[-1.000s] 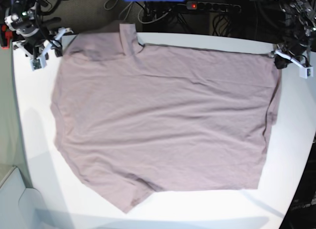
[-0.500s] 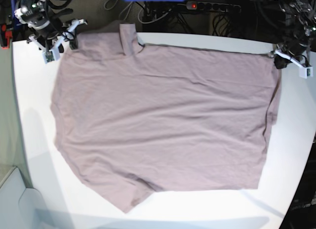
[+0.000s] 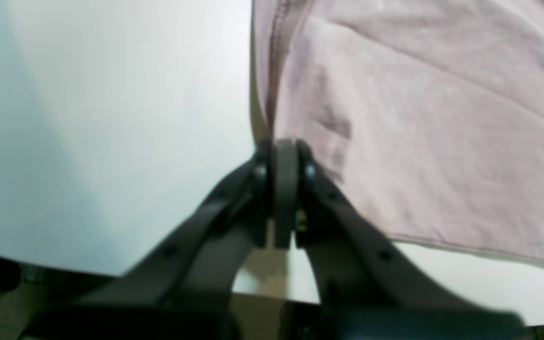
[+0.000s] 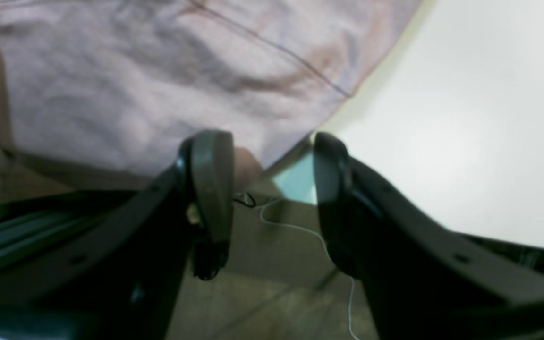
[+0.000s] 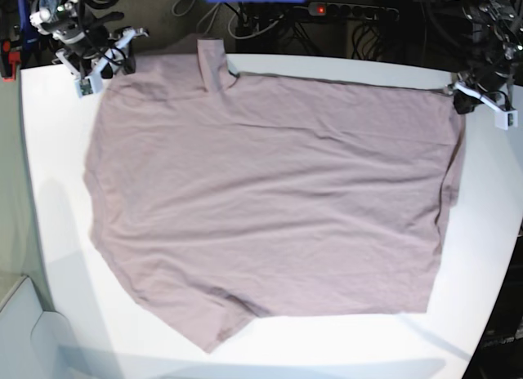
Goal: Layout the t-shirt on the table in an organized manner, then fold the t-shirt properly
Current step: 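Grasp the shoulder corners with both grippers and pull them taut, then lift the shoulder edge with both grippers and fold it over the shirt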
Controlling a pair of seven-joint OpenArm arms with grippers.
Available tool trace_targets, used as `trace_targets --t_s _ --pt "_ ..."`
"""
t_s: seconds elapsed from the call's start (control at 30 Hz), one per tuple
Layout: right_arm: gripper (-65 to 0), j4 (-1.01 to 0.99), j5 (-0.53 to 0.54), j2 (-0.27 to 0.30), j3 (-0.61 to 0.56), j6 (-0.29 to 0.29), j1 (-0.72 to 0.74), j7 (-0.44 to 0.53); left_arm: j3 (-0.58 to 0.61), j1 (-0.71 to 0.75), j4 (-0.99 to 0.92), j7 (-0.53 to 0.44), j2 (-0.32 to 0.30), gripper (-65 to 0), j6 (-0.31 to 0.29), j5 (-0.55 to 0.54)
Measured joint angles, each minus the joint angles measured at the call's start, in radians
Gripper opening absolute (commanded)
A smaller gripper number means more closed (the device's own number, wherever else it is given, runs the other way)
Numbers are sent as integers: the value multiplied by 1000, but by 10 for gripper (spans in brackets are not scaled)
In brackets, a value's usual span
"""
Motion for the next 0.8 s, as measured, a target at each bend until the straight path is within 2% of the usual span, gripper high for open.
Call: trace_targets --t_s 0.13,0.23,0.3,0.43,0.47,0.7,0.8 --pt "-372 2 6 1 -73 -2 -12 15 0 0 0 0 0 -647 0 0" --pt "-415 2 10 1 -117 -2 -13 19 0 0 0 0 0 -647 0 -1" --pt "-474 2 10 1 -128 -1 -13 19 0 0 0 0 0 -647 0 -3" --pt "-636 2 13 1 -124 -1 -11 13 0 0 0 0 0 -647 0 -3" --pt "-650 1 13 2 -124 -1 -10 11 0 1 0 0 0 -647 0 -3" --pt "-650 2 17 21 -125 3 -5 3 -1 1 2 1 0 -647 0 -6" --pt "-650 9 -1 27 -114 3 22 -21 1 4 45 41 6 -647 -1 17"
